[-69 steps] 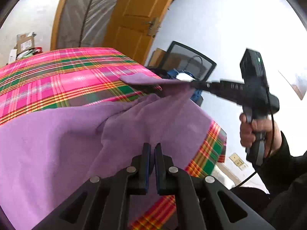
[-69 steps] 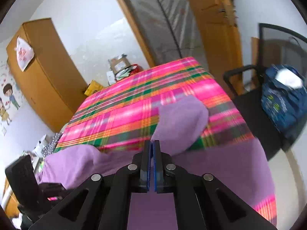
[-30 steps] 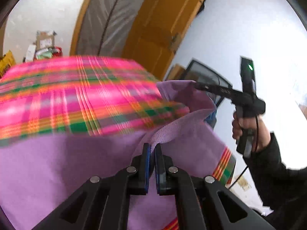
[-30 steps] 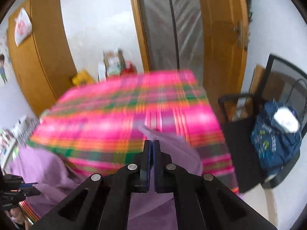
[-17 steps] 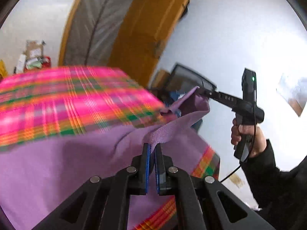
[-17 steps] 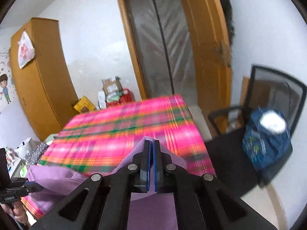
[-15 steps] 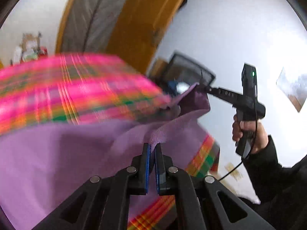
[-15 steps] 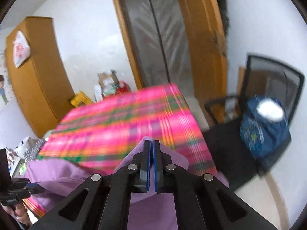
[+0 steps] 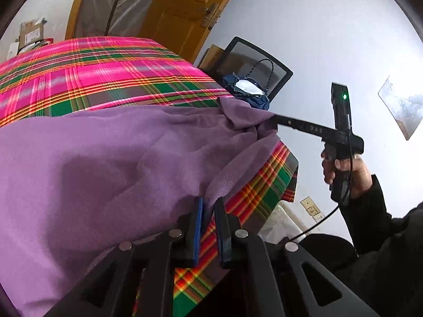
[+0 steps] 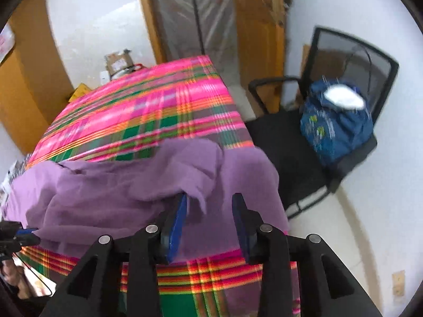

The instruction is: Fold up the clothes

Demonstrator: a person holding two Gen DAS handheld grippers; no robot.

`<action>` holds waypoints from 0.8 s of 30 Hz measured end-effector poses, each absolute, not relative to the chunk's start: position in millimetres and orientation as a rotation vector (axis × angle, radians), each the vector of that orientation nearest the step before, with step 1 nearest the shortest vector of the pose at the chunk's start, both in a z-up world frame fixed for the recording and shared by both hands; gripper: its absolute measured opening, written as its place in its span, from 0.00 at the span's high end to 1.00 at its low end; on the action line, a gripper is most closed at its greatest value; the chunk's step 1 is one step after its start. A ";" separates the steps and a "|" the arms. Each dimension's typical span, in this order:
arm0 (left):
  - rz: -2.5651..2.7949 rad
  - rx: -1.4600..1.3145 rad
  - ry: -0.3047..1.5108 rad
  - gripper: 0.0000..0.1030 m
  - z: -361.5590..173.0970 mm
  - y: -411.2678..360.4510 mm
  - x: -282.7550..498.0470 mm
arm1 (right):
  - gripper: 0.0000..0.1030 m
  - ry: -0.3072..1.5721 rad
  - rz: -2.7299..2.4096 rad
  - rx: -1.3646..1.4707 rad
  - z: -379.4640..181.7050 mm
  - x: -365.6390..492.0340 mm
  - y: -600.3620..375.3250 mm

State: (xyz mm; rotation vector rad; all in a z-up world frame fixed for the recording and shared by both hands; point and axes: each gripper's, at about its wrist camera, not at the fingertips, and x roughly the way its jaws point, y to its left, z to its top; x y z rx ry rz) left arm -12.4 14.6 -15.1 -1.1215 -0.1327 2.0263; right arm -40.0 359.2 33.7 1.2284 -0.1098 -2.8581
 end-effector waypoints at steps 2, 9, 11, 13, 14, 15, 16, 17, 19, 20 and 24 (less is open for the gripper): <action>2.026 -1.114 -0.147 0.92 -12.7 11.8 -9.4 | 0.63 0.004 -2.850 1.186 37.2 -43.0 346.0; 2.086 -1.072 -0.193 0.88 0.2 -4.1 -7.1 | 0.63 0.542 -2.691 1.132 24.5 -56.7 294.9; 2.104 -1.074 -0.209 0.88 0.3 -8.2 -9.5 | 0.63 0.632 -2.632 1.133 17.2 -57.4 286.4; 2.116 -1.077 -0.223 0.88 0.2 -10.5 -12.8 | 0.63 0.696 -2.580 1.136 10.8 -59.1 280.3; 2.119 -1.078 -0.230 0.88 0.4 -11.1 -14.3 | 0.63 0.732 -2.547 1.134 8.0 -58.8 277.0; 2.121 -1.078 -0.237 0.88 0.7 -11.4 -15.6 | 0.63 0.768 -2.514 1.131 5.4 -58.4 273.6; 2.122 -1.076 -0.240 0.88 1.1 -11.4 -16.4 | 0.63 0.792 -2.499 1.127 3.9 -58.6 272.1; 2.123 -1.073 -0.243 0.88 1.7 -11.4 -16.9 | 0.63 0.813 -2.488 1.123 2.7 -59.1 271.0; 2.120 -1.071 -0.251 0.88 1.4 -11.5 -18.3 | 0.63 0.855 -2.466 1.115 0.4 -59.9 268.8; 2.118 -1.074 -0.253 0.88 0.5 -12.1 -19.3 | 0.63 0.875 -2.455 1.110 -0.8 -60.3 267.7; 2.117 -1.093 -0.262 0.88 -2.5 -11.3 -22.3 | 0.63 0.932 -2.419 1.111 -7.5 -64.7 264.6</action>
